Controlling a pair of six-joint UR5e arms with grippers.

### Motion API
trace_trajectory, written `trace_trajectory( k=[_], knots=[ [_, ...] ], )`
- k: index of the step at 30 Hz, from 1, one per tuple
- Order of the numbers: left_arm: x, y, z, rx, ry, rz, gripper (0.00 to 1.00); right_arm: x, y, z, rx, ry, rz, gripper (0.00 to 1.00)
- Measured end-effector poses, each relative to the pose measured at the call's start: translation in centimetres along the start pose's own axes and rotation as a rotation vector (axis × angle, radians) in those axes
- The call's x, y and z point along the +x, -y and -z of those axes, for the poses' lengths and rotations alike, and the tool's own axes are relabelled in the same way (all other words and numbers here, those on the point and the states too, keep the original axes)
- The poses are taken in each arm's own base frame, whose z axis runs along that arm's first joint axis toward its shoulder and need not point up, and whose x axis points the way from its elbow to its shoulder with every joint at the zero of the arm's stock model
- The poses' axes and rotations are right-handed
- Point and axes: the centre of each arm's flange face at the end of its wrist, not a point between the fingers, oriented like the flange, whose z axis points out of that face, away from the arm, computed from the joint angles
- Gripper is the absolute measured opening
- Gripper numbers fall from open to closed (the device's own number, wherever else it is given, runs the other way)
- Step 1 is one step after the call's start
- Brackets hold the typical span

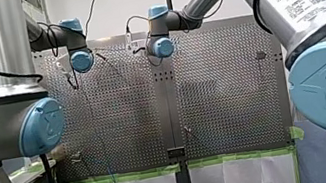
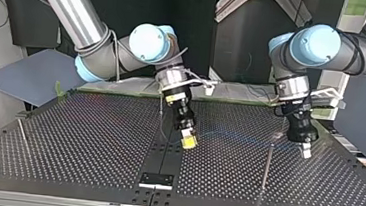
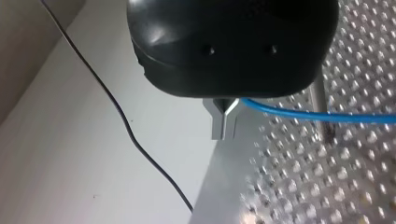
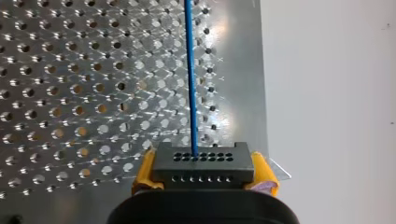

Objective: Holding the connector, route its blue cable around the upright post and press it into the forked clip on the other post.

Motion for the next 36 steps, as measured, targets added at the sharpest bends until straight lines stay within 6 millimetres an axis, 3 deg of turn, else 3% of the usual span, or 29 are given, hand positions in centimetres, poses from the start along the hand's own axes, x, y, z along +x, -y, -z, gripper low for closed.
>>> trace_trajectory(
  k=[8,13,17,27,36],
  knots=[
    [-0.8,-1.5,-3.2,0.027,0.022,0.013,0.00,0.8,-0.5,-0.7,-0.005,-0.023,0.000,0.00],
    [0.3,-2.1,-4.6,0.057,0.000,0.021,0.00,1.1,-0.6,-0.9,-0.006,-0.034,0.000,0.00],
    [1.1,-2.5,-5.4,0.078,-0.019,0.021,0.00,1.2,-0.7,-1.0,-0.006,-0.039,0.001,0.00],
    [0.7,-3.6,-7.1,0.097,-0.013,0.071,0.00,1.3,-1.2,-1.4,-0.008,-0.056,0.001,0.00],
    [4.3,-4.8,-8.3,0.121,-0.088,0.071,0.00,0.0,-2.4,-1.7,-0.020,-0.047,0.002,0.00]
  ],
)
